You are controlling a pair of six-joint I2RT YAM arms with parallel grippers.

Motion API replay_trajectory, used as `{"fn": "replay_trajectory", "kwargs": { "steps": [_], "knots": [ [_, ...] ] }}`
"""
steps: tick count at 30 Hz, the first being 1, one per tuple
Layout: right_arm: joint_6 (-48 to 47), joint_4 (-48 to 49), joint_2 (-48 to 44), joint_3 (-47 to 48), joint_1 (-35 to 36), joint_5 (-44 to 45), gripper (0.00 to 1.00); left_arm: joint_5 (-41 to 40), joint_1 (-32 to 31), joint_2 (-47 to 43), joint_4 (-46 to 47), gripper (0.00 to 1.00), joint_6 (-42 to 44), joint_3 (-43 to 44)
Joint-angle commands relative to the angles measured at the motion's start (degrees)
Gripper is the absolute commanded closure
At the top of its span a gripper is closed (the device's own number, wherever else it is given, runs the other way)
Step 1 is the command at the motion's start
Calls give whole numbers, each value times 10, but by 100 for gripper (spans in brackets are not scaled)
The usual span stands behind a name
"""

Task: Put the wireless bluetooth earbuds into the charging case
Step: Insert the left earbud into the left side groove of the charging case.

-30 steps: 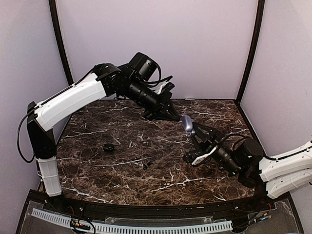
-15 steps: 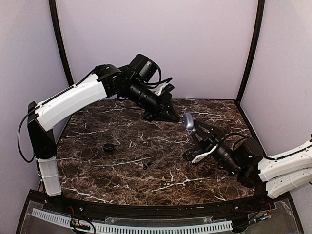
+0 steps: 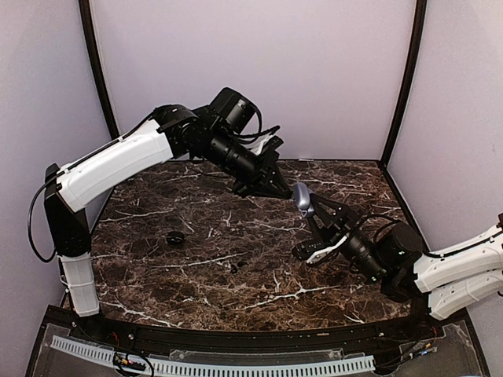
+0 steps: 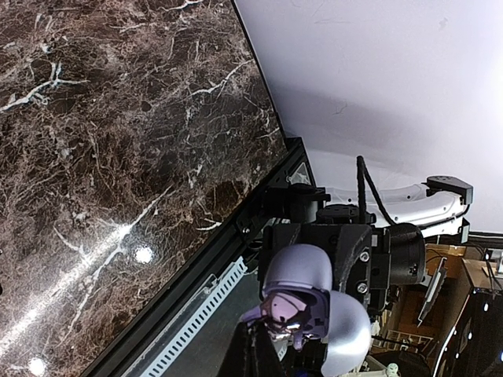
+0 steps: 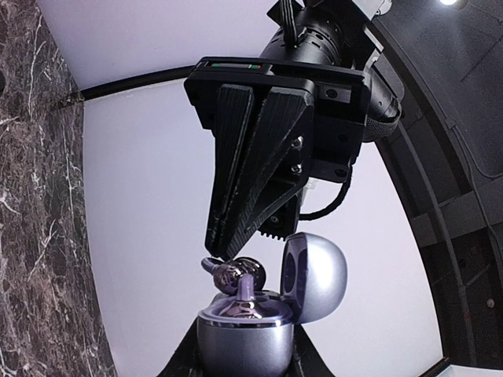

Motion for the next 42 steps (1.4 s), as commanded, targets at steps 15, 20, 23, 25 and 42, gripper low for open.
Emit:
{"fn": "replay_trajectory", "kwargs": {
  "steps": [15,20,23,25,42],
  "knots": [
    [-31,31,18,14,10,11,100,13,-8,-14,14,100,-10,-2],
    [-32,34,21,14,12,10,100,22,-11,-10,21,100,-13,-1],
    [-24,37,22,14,13,7,100,32,-14,-8,30,100,-14,1],
    [-17,42,21,14,13,6,100,38,-16,-8,38,100,-16,2],
    [96,20,-26,6,13,2,100,89,-18,-38,155,95,-36,-2]
  ]
}}
